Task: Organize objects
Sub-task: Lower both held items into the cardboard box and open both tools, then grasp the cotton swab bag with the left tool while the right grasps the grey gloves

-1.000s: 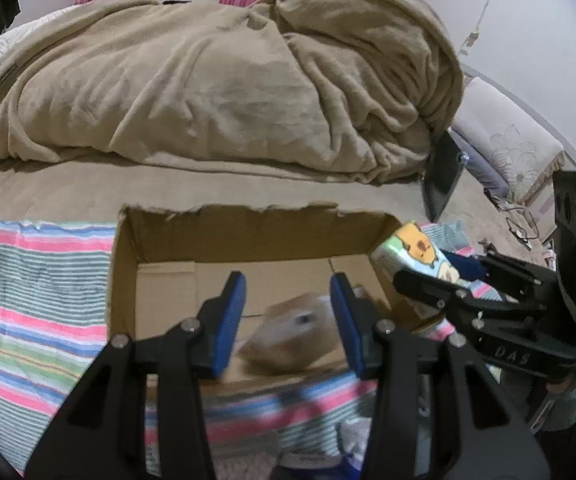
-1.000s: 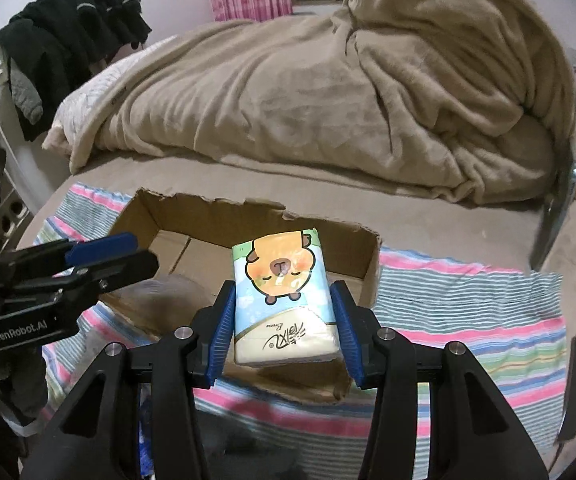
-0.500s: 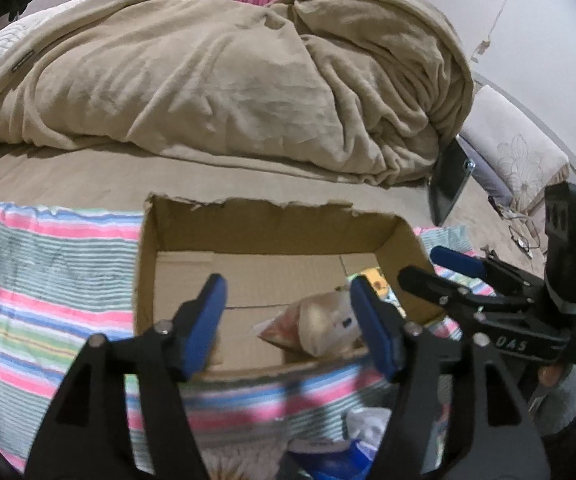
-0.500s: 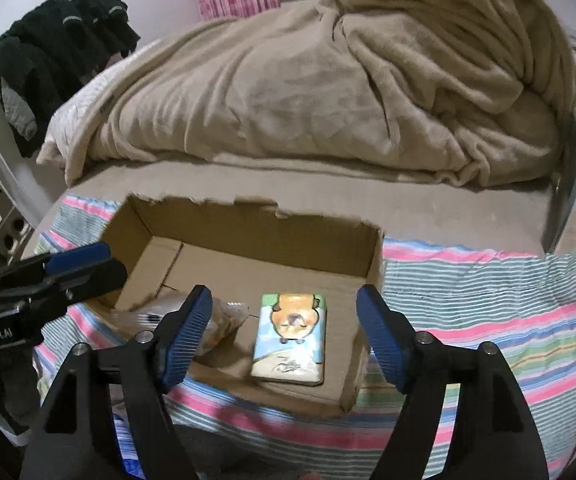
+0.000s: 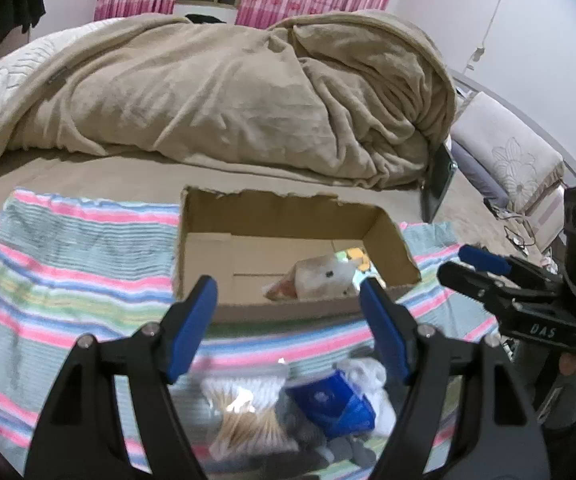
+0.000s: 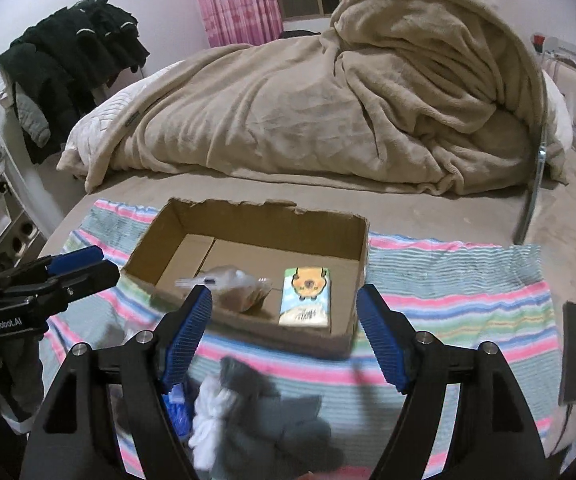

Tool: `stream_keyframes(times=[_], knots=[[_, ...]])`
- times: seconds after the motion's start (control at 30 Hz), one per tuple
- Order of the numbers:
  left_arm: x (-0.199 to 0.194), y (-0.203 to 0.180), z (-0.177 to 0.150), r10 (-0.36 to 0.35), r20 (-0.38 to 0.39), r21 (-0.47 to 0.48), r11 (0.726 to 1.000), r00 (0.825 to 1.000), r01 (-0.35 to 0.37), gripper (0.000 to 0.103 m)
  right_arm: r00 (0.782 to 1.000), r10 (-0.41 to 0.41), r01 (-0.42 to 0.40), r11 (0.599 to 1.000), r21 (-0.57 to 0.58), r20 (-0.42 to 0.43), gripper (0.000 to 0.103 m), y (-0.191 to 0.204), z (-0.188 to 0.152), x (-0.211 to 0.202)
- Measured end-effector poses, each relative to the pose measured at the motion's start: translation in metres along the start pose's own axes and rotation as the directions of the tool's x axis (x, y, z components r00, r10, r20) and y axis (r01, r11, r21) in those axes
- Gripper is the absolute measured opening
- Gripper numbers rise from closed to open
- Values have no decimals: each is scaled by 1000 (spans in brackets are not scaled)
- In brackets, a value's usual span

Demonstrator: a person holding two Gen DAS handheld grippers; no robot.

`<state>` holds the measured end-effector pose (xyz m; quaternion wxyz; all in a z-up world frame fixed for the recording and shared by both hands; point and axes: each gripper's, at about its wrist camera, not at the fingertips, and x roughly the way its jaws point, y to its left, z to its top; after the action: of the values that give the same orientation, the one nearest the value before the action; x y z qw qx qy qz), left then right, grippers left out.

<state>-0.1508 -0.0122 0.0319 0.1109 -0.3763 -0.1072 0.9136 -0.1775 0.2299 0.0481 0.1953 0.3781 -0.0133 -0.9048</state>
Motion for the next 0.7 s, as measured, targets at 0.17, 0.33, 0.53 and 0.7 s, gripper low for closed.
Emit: stream_keyframes(times=[0.17, 0.33, 0.53, 0.7], knots=[[-25, -11, -19, 25, 30, 34, 999, 999, -26, 84, 1000, 5, -5, 1000, -17, 8, 78, 11, -14, -18], [-39, -20, -35, 27, 34, 52, 998, 999, -29, 85, 1000, 14, -15, 999, -47, -9, 78, 24, -29, -23], [-39, -22, -56, 23, 1, 53, 998, 1000, -23, 85, 999, 15, -17, 998, -64, -38, 78, 33, -49, -21], [-29, -14, -71, 40, -34, 43, 998, 999, -38, 85, 997, 22, -27, 997, -77, -70, 77, 35, -64, -11]])
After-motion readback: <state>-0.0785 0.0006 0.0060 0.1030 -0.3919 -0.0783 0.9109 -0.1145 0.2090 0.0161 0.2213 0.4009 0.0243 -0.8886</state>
